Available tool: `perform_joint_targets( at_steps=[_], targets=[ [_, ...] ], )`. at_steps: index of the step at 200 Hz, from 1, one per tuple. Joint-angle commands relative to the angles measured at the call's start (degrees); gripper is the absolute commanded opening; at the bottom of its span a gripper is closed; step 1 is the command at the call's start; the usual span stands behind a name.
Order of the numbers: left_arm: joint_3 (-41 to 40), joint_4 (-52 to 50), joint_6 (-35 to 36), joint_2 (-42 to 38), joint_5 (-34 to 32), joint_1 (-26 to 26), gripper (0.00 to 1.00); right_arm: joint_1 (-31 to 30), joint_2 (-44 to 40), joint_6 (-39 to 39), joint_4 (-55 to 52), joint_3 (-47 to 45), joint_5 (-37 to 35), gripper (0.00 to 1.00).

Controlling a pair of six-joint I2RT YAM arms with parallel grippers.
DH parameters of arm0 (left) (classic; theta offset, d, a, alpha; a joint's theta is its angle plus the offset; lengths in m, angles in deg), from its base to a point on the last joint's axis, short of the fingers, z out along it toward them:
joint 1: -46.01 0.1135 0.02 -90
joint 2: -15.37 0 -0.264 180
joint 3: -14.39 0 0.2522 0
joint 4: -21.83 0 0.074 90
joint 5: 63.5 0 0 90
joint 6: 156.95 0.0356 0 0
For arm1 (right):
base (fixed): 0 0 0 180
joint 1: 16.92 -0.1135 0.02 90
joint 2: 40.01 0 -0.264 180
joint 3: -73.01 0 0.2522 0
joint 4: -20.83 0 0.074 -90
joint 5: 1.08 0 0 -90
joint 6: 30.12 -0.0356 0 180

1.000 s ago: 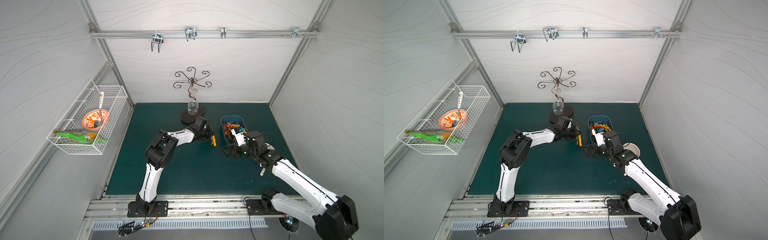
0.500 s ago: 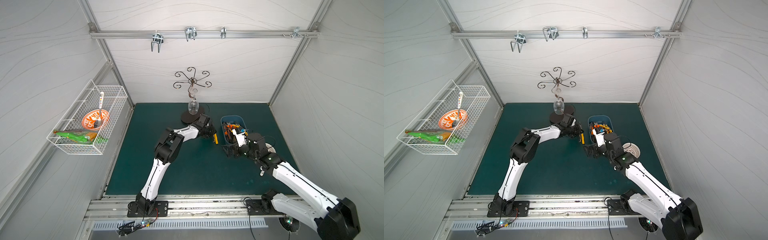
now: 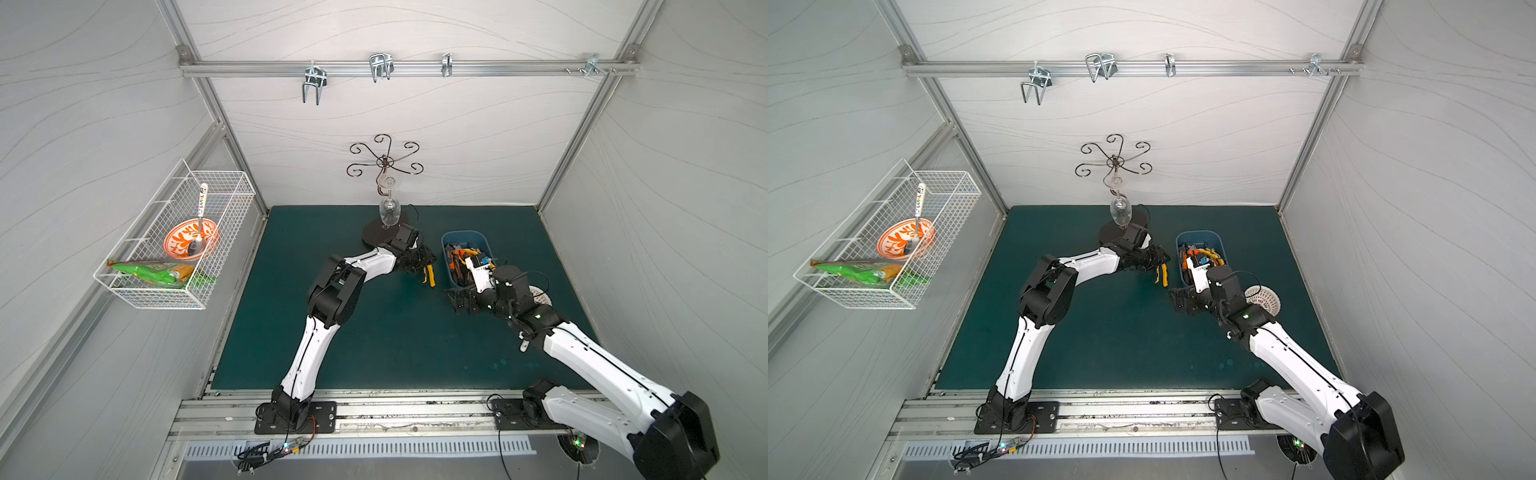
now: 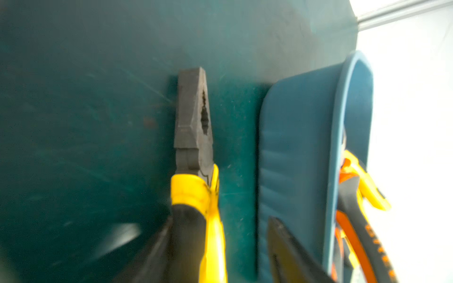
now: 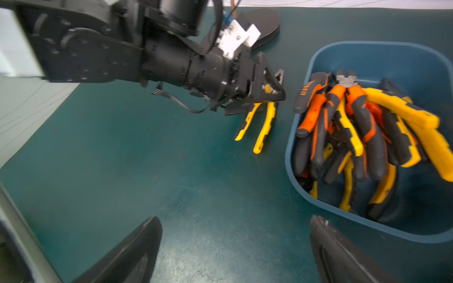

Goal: Take the pliers out of the storage box
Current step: Place the pliers at the center of the board.

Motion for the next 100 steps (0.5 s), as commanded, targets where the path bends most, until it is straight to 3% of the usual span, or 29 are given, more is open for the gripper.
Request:
perform_joint_targets(
  at_steps=[1,42,65,100],
  targets=[
    [-3.34,-1.76,2.03,-4.52,-2.83,0.78,0.73,0.38,-0.05,-1.00,-1.56,2.34,-5.19,0.99],
    [-11.05,0.39,3.59,-11.80,-5.71,0.89,0.90,6.11,3.76,-7.32,-7.16,7.65,-2.92,0.99],
    [-15.64,1.97,4.87,-16.37,-6.24,0.86,0.94,9.48,6.95,-7.59,-8.48,10.32,-1.51,0.99],
    [-26.23,7.62,6.58,-25.67,-6.71,0.20,0.96,11.95,15.51,-3.96,-15.17,17.81,-6.89,0.97]
  ],
)
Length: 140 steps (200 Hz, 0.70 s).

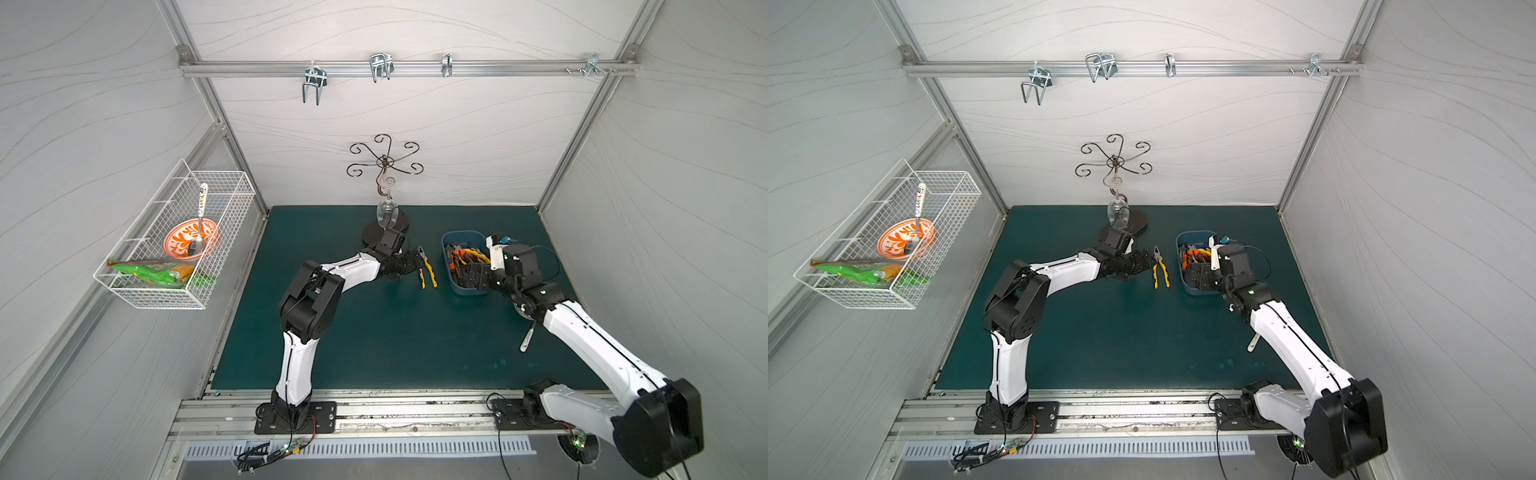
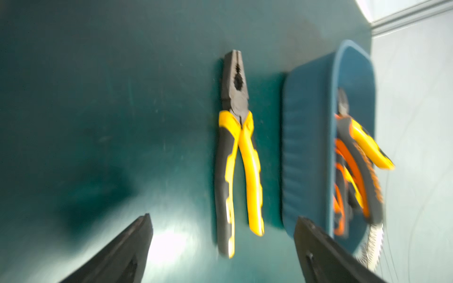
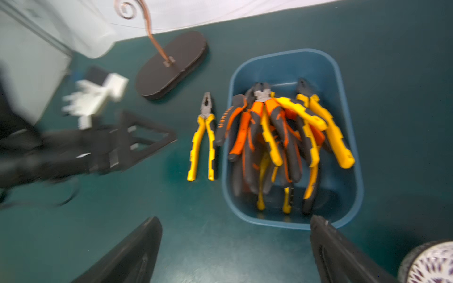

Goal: Take the pliers out of the storage box
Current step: Place the pliers at the center of the board, then adjust the pliers in the storage box.

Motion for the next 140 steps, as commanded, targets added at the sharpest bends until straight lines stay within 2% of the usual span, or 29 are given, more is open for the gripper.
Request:
perform_joint_targets(
  at_steps=[1,23,52,87,107,140],
  targets=[
    [-5.23,6.39,2.75,-6.87,-1.51,-0.70,0.96,1.42,5.26,2.14,-6.78,4.96,-3.56,0.96],
    [-10.42,7.54,5.59,-12.49,-2.55,-1.93,0.96,3.53,12.12,4.03,-11.61,11.06,-2.46,0.94],
    [-15.44,6.67,8.04,-18.95,-0.49,-3.31,0.98,5.20,20.02,6.69,-16.03,18.15,-2.27,0.88],
    [-21.31,6.06,15.55,-26.98,-0.90,-7.71,1.00,7.30,29.37,13.81,-22.75,28.20,-4.27,0.70],
    [-24.92,6.84,19.04,-31.28,0.77,-9.80,1.00,10.35,33.44,17.65,-25.29,33.16,0.89,0.59],
    [-30.80,9.43,23.74,-38.59,2.88,-10.92,1.00,11.25,40.34,23.26,-30.85,42.20,4.36,0.52]
  ],
)
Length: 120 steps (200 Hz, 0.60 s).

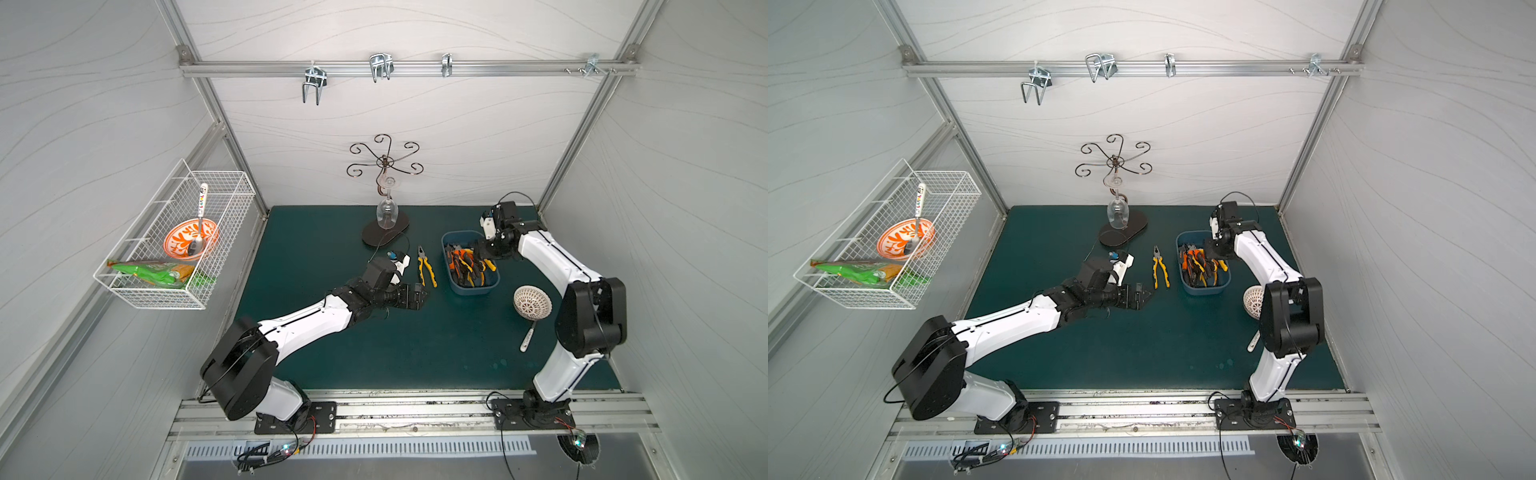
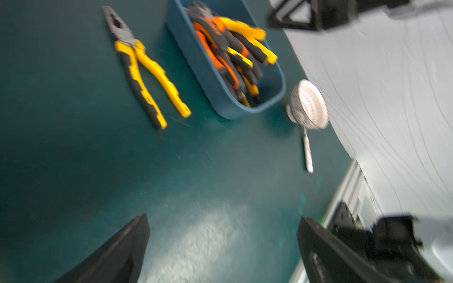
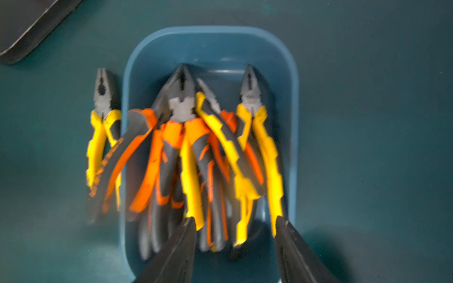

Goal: Take the pliers out of the storage box
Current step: Adjust the pliers in the storage box.

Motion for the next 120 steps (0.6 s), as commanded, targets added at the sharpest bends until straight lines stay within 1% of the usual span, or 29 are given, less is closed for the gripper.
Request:
perform_joint_targets(
  at_steps=[1,18,28,32,41,56,75,99,109,112,120],
  targets=[
    [-2.39,3.48,6.46,-4.69,1.86,-0.32,1.00,0.69,4.29,6.41,-7.79,6.21,3.88,0.52],
    [-3.94,2.89,9.61,-7.99,0.18,-0.56,1.00,0.70,8.05,8.52,-11.33,10.82,4.40,0.52],
    [-4.42,2.38,11.36,-9.53,-1.29,-0.55,1.00,0.67,10.17,8.63,-13.09,13.32,4.02,0.52],
    [-4.55,2.18,11.90,-10.08,-1.80,-0.58,1.00,0.68,11.06,10.47,-13.73,14.24,3.80,0.52],
    [-5.04,2.02,12.81,-11.10,-3.32,-0.52,1.00,0.62,12.92,10.82,-14.72,16.00,2.93,0.51],
    [-5.19,1.80,13.57,-11.87,-5.24,-0.50,1.00,0.63,15.54,11.33,-16.16,18.26,2.02,0.44],
    [-5.14,1.62,13.96,-11.94,-5.51,-0.54,1.00,0.67,18.19,11.98,-18.19,20.60,2.20,0.37],
    [-5.05,1.58,13.78,-11.54,-5.45,-0.57,1.00,0.62,20.40,12.58,-19.99,22.20,3.40,0.35],
    [-5.05,1.55,13.57,-11.48,-5.49,-0.53,1.00,0.62,20.88,12.70,-19.99,22.29,3.54,0.33],
    [-5.05,1.66,13.53,-11.34,-5.47,-0.51,1.00,0.65,20.92,12.75,-20.08,22.29,3.48,0.31],
    [-4.97,1.56,13.43,-11.25,-5.28,-0.54,1.00,0.64,21.03,12.63,-20.01,22.38,2.95,0.22]
  ],
)
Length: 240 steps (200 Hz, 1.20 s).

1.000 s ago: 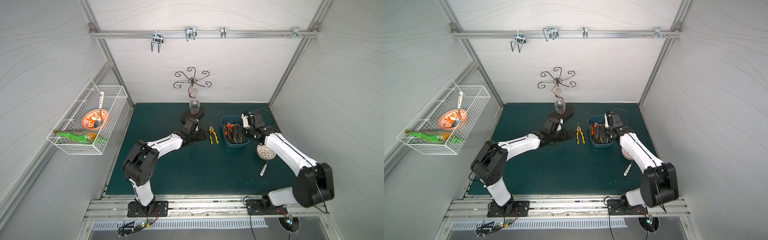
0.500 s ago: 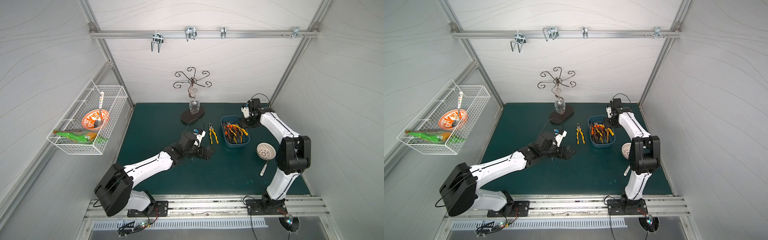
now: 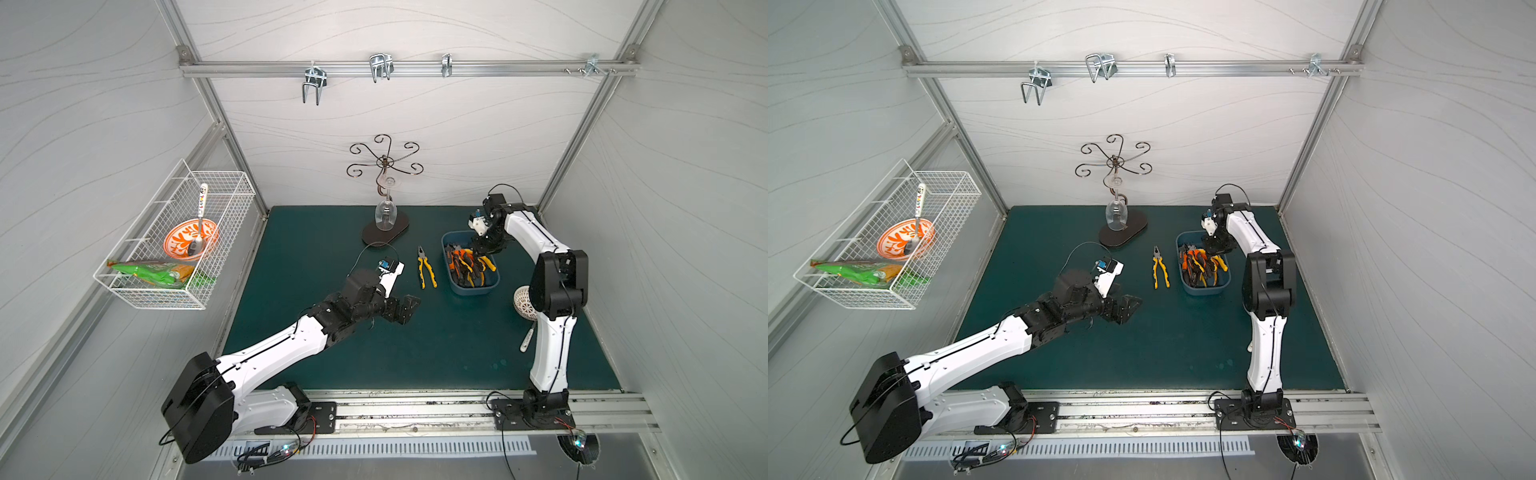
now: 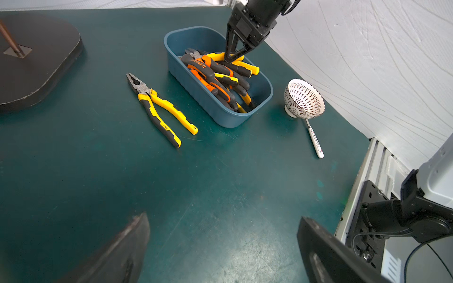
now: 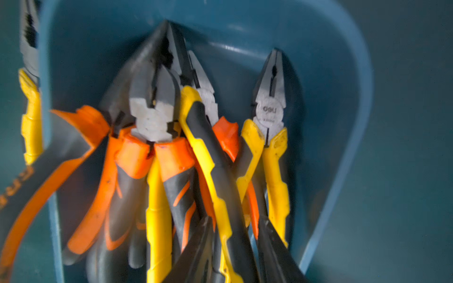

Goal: Take the pliers out of the storage box
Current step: Adjust the pliers in the storage box.

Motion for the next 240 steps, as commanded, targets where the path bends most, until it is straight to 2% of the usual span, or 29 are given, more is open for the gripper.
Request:
perform_joint_targets(
  at_steps=[1,15,39,91,140,165,197,240],
  targets=[
    [0.28,1.79,1.10,0.30,-0.61,-0.17,1.00,-0.23,1.05,1.00,-4.00,1.55,0.43,0.21],
    [0.37,1.95,0.90,0.57,-0.51,-0.15,1.00,-0.32,0.47,0.58,-3.73,1.44,0.30,0.11],
    [0.63,2.00,0.42,1.01,-0.71,-0.12,1.00,-0.92,-2.14,0.17,-1.92,-0.37,-0.85,0.00],
    [0.37,2.97,-0.70,0.96,-2.06,-0.07,1.00,-2.04,-13.84,-4.59,7.79,-9.84,-6.03,0.00],
    [0.28,4.29,-1.94,1.68,-1.57,-0.02,1.00,-7.39,-24.00,-5.08,24.25,-24.11,-21.37,0.00],
    [0.78,4.76,-2.49,2.45,-0.77,-0.05,1.00,-8.49,-27.66,-6.55,30.71,-28.68,-26.18,0.00],
    [0.76,5.10,-2.96,2.62,-0.42,-0.06,1.00,-8.91,-33.65,-7.07,37.88,-33.68,-29.35,0.00],
    [0.74,6.02,-3.37,3.04,-0.50,-0.04,1.00,-9.20,-39.68,-5.32,47.99,-41.74,-29.60,0.00]
  ],
)
